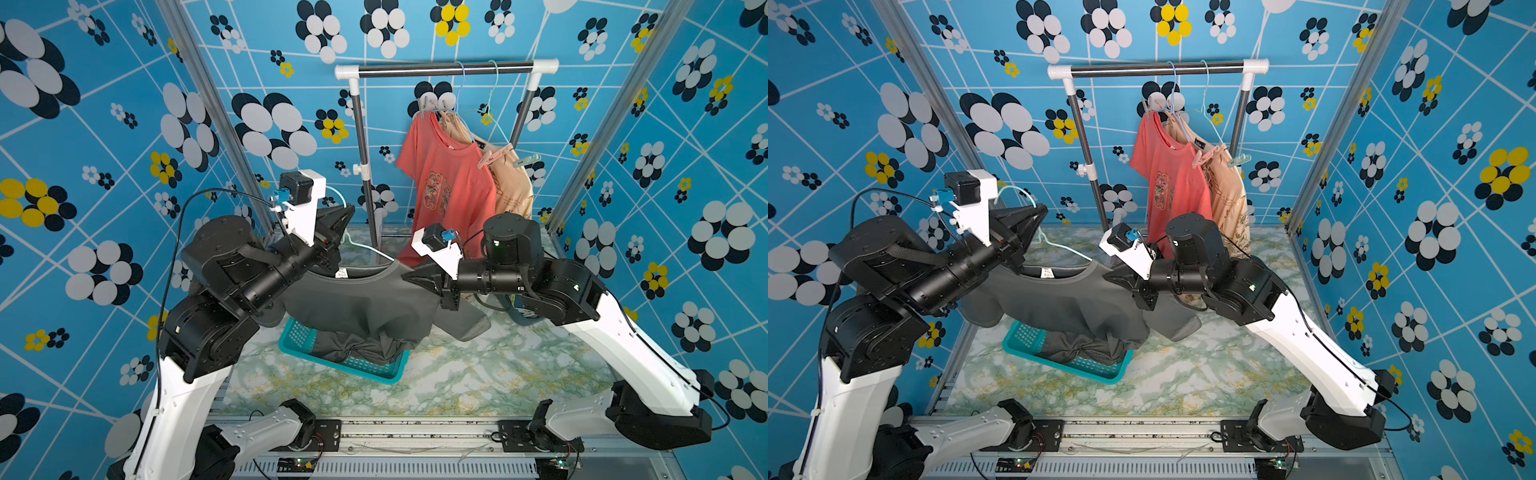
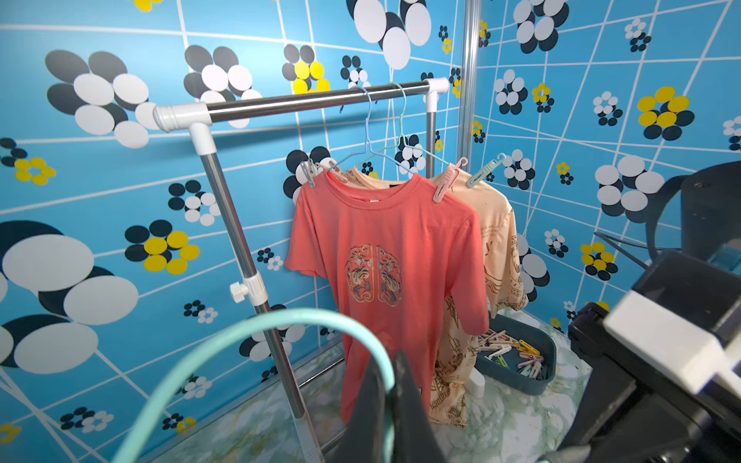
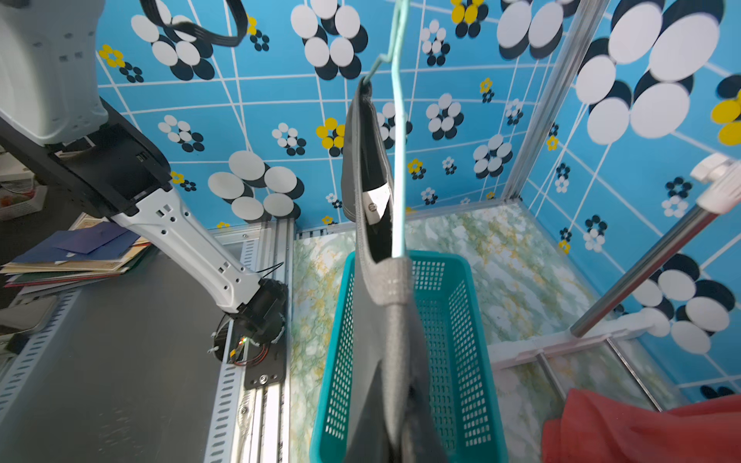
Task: Use clothespins to secure the t-shirt on both sides of the hanger
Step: Pick up the hanger from the basket.
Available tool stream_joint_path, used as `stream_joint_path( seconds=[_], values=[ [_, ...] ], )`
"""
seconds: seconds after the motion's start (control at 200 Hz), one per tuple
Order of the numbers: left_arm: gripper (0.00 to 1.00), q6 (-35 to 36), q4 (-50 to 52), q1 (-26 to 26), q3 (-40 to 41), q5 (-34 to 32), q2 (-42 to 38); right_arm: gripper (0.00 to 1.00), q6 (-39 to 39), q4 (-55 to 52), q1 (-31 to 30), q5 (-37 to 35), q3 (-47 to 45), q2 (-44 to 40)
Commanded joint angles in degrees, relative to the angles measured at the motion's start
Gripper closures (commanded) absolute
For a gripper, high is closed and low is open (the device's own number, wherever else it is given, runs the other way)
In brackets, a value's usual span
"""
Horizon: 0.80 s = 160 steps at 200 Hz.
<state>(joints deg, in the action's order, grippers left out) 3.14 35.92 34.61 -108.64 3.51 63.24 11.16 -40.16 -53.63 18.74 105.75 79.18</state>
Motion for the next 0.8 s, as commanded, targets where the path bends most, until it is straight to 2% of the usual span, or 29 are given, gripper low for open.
stream_joint_path(
  seconds=[0.0,0.12,0.225,0.345,0.44,0.57,0.65,0.795],
  values=[
    [1.0,2.31,-6.43,0.26,-3.33,-5.96,0.25,0.96,0.06,-3.33,-0.6,-1.86,-1.57,-0.77],
    [1.0,1.61,-6.29,0.52,-2.11,-5.05,-0.05,0.7,-0.1,-2.81,-0.6,-1.87,-2.49,-1.43],
    [1.0,1.87,-7.03,0.78,0.63,-6.3,-0.91,0.62,-0.21,-1.9,-0.6,-2.7,-3.78,-2.82],
    [1.0,3.22,-8.05,0.98,5.18,-9.32,-3.02,0.53,-0.63,-1.35,-0.44,-7.95,-6.59,-5.79],
    [1.0,3.89,-8.14,0.99,10.88,-12.25,-5.42,0.48,-1.95,0.35,0.14,-13.13,-11.51,-9.78],
    [1.0,3.39,-9.53,0.99,22.82,-16.25,-9.84,0.42,-4.28,3.03,1.95,-17.86,-19.86,-16.48],
    [1.0,1.65,-11.31,0.9,31.09,-18.78,-12.73,0.4,-6.44,4.54,4.75,-19.34,-24.56,-20.88],
    [1.0,-3.24,-12.93,0.9,43.86,-18.78,-15.18,0.4,-10.01,4.61,10.52,-22.09,-30.93,-26.11]
  ],
)
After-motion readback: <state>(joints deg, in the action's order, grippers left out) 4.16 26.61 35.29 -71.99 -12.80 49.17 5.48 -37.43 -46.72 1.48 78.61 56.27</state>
